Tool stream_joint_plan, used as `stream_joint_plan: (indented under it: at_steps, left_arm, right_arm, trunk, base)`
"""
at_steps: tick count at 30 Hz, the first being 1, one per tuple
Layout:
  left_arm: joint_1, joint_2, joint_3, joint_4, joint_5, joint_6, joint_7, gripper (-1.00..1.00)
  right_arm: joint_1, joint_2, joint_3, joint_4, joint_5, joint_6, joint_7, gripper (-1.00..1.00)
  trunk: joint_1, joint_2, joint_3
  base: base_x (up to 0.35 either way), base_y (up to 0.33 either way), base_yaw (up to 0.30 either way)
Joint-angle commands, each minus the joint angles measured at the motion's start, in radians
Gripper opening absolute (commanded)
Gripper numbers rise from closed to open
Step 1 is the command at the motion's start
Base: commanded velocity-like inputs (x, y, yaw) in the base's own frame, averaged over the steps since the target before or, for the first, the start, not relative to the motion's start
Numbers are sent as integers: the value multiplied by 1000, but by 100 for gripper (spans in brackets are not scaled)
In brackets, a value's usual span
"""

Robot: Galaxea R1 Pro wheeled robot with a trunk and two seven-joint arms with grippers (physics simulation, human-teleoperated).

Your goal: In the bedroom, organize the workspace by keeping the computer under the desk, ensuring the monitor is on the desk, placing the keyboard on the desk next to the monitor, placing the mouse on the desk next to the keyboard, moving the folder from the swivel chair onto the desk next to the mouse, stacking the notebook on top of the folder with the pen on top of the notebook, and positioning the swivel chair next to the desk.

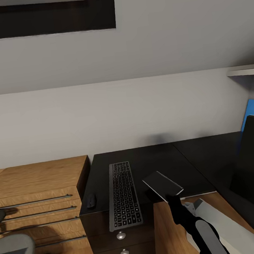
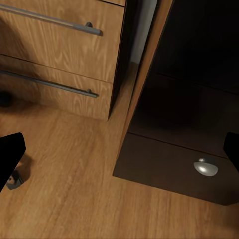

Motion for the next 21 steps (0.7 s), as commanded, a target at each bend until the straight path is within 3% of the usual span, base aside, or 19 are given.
stream_joint_plan:
  at_steps: [1,2,21]
  left_arm:
    - [-1,1,-5,-1,10,-7,5,100]
    - [-1,1,-5,-1,10,-7,5,100]
    - [-1,1,-5,-1,10,-7,5,100]
  right_arm:
    - [0,0,-1,-2,-5,3,-7,-100]
    - [0,0,-1,-2,-4,3,-7,100]
    - [0,0,0,-3,-6,3,-7,100]
  trunk:
    - [0,-1,-1]
    - [0,-1,-1]
    - [0,-1,-1]
  base:
    - [0,0,0]
    - [0,0,0]
    - [0,0,0]
